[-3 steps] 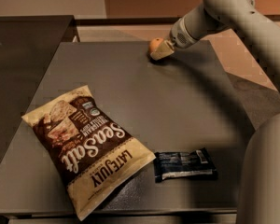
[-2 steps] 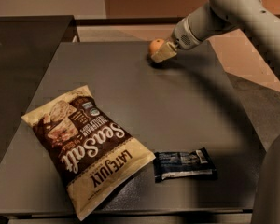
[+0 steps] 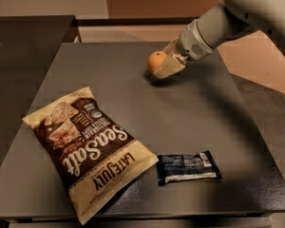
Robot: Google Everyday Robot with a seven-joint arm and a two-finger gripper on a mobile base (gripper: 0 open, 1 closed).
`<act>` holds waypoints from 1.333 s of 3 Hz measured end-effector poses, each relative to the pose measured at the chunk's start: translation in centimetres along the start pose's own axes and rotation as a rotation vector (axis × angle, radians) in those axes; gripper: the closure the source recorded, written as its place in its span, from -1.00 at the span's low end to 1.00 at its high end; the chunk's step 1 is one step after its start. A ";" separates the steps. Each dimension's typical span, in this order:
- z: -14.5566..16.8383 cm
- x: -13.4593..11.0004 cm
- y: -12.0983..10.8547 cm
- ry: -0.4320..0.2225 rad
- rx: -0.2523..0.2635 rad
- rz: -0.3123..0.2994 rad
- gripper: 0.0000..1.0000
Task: Move orange near brown chip bag
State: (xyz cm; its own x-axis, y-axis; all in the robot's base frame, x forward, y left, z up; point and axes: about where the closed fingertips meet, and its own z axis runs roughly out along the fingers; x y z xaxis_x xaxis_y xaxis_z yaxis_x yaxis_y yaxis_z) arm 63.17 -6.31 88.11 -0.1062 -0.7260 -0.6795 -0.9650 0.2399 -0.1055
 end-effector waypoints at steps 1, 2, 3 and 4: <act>-0.7 0.4 4.1 -0.015 -0.097 -0.055 1.00; -1.1 1.0 7.8 -0.027 -0.166 -0.084 1.00; -1.0 1.7 10.3 -0.033 -0.203 -0.107 1.00; -0.7 2.1 12.0 -0.027 -0.198 -0.168 1.00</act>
Offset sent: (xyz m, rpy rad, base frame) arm -0.1249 0.0014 -0.0142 0.0365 0.0981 0.2547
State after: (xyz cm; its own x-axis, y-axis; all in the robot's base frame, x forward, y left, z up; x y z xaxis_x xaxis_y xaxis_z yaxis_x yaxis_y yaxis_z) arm 51.21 -5.41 85.96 0.0631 -0.7265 -0.6842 -0.9970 -0.0152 -0.0757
